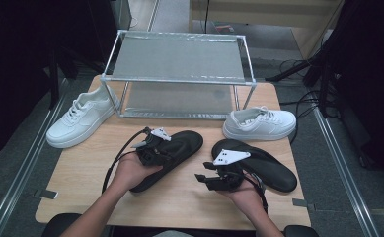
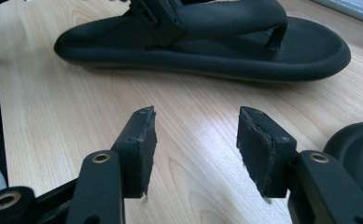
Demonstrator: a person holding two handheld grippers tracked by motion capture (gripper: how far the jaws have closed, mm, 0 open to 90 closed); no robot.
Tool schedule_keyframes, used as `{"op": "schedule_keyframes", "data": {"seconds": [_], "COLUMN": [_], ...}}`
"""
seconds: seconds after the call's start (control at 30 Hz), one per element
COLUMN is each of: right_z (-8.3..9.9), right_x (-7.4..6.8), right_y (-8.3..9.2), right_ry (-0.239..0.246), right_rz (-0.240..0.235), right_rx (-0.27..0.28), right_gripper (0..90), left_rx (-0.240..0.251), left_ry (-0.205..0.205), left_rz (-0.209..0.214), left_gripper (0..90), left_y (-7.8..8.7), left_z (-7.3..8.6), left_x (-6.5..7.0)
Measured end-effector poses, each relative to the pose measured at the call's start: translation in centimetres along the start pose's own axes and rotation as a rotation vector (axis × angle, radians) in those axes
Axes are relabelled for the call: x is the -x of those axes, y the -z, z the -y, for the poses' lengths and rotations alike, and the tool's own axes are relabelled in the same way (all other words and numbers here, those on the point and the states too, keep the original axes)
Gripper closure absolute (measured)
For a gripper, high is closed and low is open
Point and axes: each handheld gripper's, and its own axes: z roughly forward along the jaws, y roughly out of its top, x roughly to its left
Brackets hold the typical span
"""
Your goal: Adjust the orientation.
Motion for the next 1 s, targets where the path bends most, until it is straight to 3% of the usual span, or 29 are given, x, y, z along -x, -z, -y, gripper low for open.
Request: {"op": "schedule_keyframes", "data": {"seconds": [0.4,0.6,0.8,1.0], "right_z": [-0.6,-0.8,-1.4,-2.8], "right_x": [0.7,0.4,0.9,1.2], "right_y": [-1.2,-1.4,-1.5,-1.6], "right_ry": [-0.017,-0.020,-0.035,-0.039], "right_rz": [0.001,-0.007,0.002,0.009], "right_rx": [0.026,0.034,0.026,0.038], "right_gripper": [48.7,48.7,50.1,51.2], "left_rx": [-0.002,-0.004,0.023,0.043], "left_ry": [-0.025,-0.050,-0.054,-0.068], "left_rz": [0.025,0.021,0.017,0.020], "left_gripper": [81.3,72.4,54.6,48.5], "left_y": [-1.0,-1.1,0.4,2.4], "left_z": [0.5,0.7,1.0,1.8], "left_x": [0.0,-0.2,-0.5,-1.3]}}
